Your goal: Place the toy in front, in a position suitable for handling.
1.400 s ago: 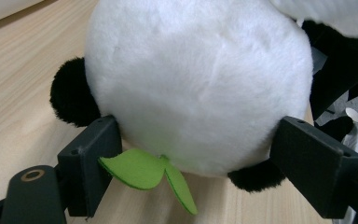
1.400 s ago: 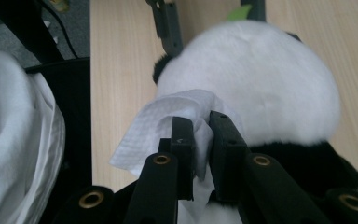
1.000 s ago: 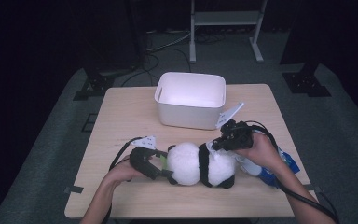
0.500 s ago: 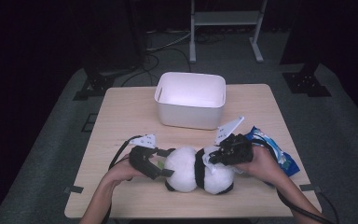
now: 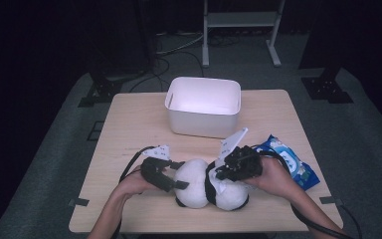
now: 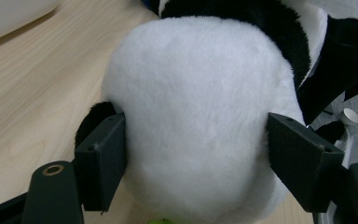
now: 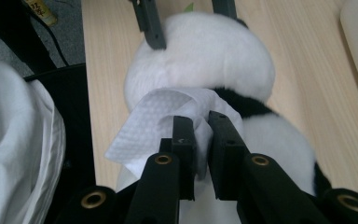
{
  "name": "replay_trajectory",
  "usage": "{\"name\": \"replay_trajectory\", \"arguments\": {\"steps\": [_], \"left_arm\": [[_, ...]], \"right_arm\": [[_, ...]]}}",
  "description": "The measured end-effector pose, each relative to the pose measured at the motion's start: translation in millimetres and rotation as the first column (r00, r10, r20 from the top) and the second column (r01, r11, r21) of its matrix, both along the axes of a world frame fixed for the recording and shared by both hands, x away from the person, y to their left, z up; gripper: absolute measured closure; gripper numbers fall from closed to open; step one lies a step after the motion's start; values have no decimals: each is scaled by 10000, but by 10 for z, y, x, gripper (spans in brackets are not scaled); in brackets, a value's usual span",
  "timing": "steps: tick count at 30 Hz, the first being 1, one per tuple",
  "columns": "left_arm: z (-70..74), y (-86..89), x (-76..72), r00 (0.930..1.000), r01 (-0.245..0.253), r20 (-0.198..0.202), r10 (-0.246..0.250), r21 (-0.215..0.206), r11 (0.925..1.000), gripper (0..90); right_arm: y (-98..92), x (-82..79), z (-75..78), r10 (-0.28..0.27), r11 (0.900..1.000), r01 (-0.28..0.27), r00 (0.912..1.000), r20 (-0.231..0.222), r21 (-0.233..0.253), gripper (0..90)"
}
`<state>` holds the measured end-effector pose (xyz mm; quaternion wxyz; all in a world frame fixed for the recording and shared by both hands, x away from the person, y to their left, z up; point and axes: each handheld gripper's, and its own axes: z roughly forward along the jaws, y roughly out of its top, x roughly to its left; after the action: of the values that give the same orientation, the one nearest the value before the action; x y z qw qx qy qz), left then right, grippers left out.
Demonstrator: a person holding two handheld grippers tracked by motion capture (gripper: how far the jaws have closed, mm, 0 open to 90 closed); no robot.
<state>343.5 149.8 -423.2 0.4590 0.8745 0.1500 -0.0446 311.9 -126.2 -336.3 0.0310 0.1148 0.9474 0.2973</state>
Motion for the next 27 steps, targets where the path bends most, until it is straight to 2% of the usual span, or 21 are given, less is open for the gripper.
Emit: {"name": "replay_trajectory", "arguments": {"steps": [4,5,8,9,10,12,13,14,16,17,19,20,21,25,27], "left_arm": [[13,-2,-15,9997,127,203,-129,84,9999,244],[18,2,-22,9996,150,234,-153,126,9998,245],[21,6,-29,9995,171,277,-175,139,9998,246],[23,12,-33,9994,187,273,-191,142,9997,250],[23,12,-33,9994,187,273,-191,142,9997,250],[25,17,-36,9994,210,279,-213,141,9997,250],[22,20,-38,9994,218,272,-221,113,9997,250],[22,20,-38,9994,218,272,-221,113,9997,250],[22,21,-41,9995,198,263,-201,112,9997,250],[22,22,-41,9995,188,252,-191,107,9998,250],[23,22,-45,9994,199,273,-202,106,9997,250],[23,22,-45,9994,199,273,-202,106,9997,249],[20,22,-44,9995,195,245,-197,70,9998,249],[19,26,-43,9994,234,250,-235,65,9997,249],[23,31,-44,9994,258,237,-259,43,9997,248]], "right_arm": [[143,83,-5,70,9998,-68,9999,94,-181,808],[230,153,-13,103,9994,-96,9998,196,-340,808],[272,235,-17,55,9989,-45,9997,220,-461,808],[261,299,-14,-168,9982,177,9997,156,-569,807],[261,299,-14,-168,9982,177,9997,156,-569,807],[198,350,-2,-371,9978,375,9993,95,-539,808],[107,379,10,-534,9977,538,9985,105,-402,808],[107,379,10,-534,9977,538,9985,105,-402,808],[-53,380,32,-832,9960,834,9965,82,-312,807],[-53,380,32,-832,9960,834,9965,82,-312,807],[-218,350,47,-1163,9931,1164,9932,17,-167,807],[-218,350,47,-1163,9931,1164,9932,17,-167,807],[-330,329,51,-1313,9913,1313,9913,14,-46,807],[-470,296,50,-1540,9880,1541,9880,-77,72,807],[-560,263,26,-1630,9862,1636,9863,-269,238,807]]}}
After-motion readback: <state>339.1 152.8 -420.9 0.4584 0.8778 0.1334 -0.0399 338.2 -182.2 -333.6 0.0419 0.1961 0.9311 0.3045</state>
